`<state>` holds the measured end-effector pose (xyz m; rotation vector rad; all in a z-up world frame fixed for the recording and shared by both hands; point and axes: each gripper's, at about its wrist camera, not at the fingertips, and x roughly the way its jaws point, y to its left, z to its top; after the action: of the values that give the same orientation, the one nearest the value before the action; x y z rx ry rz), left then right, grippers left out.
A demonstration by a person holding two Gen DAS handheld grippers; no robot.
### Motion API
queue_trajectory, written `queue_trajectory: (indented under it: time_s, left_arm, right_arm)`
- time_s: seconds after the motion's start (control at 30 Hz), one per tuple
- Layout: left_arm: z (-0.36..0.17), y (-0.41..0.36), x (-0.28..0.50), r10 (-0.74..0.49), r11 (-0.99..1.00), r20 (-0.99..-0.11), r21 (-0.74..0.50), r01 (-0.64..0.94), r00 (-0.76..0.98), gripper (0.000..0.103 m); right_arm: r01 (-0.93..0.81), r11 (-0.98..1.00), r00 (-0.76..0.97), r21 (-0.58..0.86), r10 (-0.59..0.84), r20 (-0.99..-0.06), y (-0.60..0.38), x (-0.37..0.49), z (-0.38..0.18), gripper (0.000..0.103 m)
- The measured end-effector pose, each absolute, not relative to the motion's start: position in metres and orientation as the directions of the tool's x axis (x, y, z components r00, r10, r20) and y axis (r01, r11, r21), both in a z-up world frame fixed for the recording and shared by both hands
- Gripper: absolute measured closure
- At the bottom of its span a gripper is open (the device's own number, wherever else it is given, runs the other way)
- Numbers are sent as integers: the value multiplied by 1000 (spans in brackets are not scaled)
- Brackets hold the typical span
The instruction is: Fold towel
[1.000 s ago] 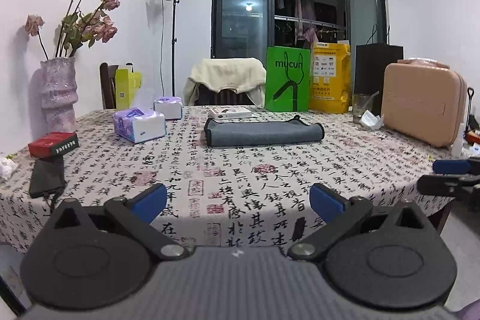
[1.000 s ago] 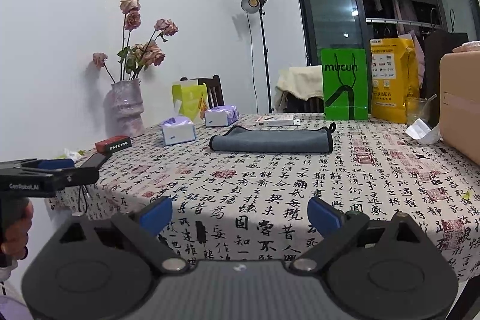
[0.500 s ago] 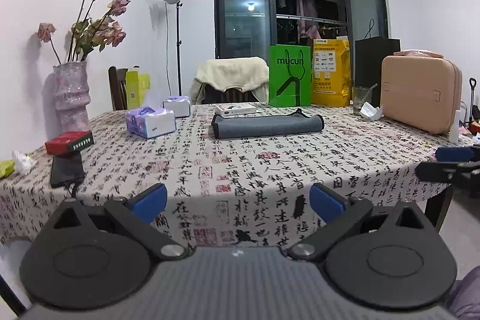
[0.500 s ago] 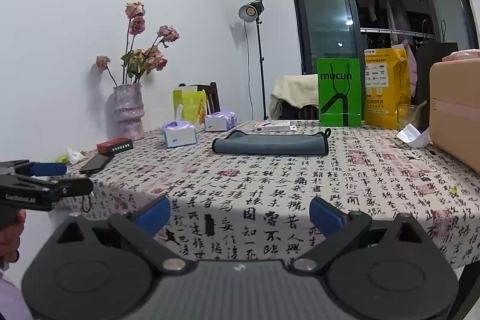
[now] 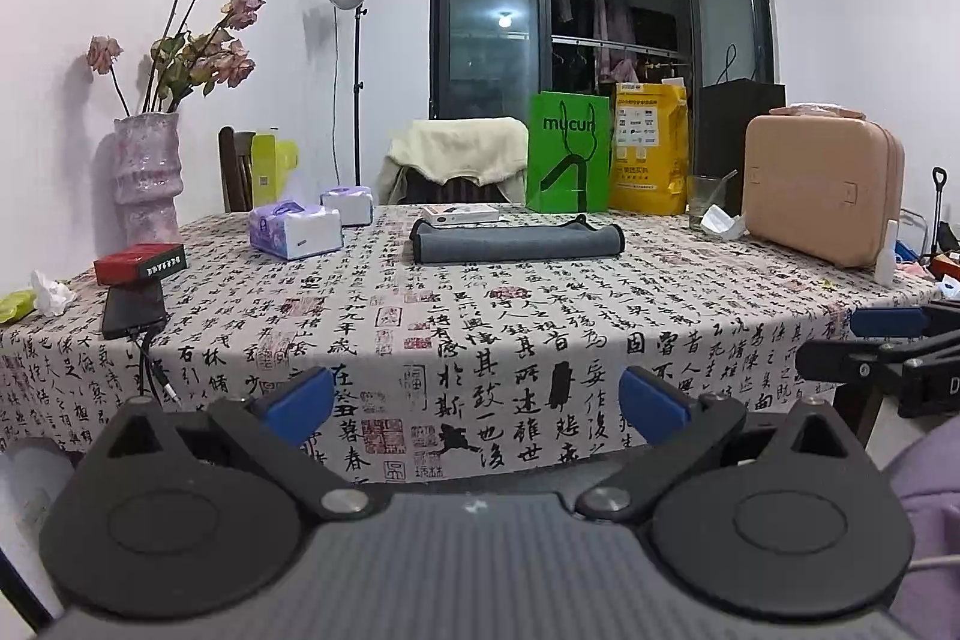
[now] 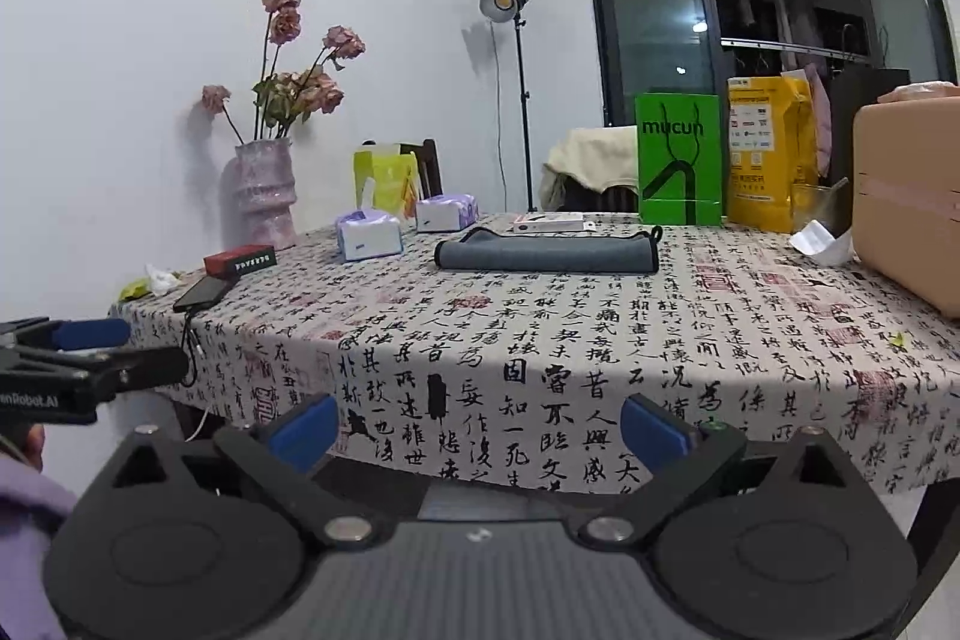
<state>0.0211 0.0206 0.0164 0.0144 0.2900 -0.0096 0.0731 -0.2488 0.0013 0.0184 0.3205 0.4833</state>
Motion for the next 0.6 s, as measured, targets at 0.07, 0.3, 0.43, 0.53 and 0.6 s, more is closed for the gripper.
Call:
queue_trajectory:
  time_s: [0.07,0.3,0.43,0.53,0.6]
  left_arm:
    - [17,22,20,-3,1000,-285,8,5,959,0]
    - [19,21,17,-1,1000,-307,10,4,952,0]
    - [18,20,16,0,1000,-317,6,2,948,0]
    - [18,19,16,-3,1000,-317,11,7,949,0]
    - [18,19,16,-2,1000,-317,12,6,949,0]
  right_arm:
    - [-451,888,841,91,457,-291,-250,70,3,2]
    - [-481,875,830,63,477,-288,-248,56,5,2]
    - [-474,878,837,66,472,-278,-250,51,8,2]
    - [-470,880,839,72,471,-273,-252,50,8,2]
    - [-468,881,840,75,469,-273,-253,50,8,2]
